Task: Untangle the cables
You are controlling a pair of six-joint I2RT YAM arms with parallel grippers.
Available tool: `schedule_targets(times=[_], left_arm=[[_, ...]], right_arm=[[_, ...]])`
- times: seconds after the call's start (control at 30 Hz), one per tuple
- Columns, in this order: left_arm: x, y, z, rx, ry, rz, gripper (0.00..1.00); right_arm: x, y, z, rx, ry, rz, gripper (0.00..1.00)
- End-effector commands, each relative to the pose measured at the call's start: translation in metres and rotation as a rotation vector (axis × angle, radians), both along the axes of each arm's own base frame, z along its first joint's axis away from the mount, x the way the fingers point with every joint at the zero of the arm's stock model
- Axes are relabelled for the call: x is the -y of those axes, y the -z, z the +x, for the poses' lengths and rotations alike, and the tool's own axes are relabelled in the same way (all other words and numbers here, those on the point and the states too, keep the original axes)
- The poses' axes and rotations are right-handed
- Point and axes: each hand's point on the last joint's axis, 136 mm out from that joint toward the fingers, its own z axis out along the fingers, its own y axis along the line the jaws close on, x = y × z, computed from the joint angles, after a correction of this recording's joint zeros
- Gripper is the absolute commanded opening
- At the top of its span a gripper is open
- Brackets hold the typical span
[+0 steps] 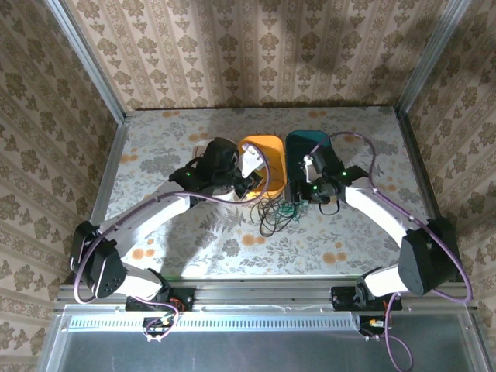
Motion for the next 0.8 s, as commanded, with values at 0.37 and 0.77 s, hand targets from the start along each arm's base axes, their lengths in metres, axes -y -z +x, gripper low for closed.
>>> schedule_targets(times=[0.37, 0.77], left_arm=[[-0.028, -0.115, 0.026, 0.148, -0.036, -0.204, 0.00], [-0.022, -0.022, 0.148, 0.085, -0.303, -0.027, 0.00]], right_arm=[[-0.002, 0.046, -0.007, -0.124, -0.048, -0.053, 0.76], [0.033, -0.010, 0.016, 0.134, 0.142, -0.044, 0.77]])
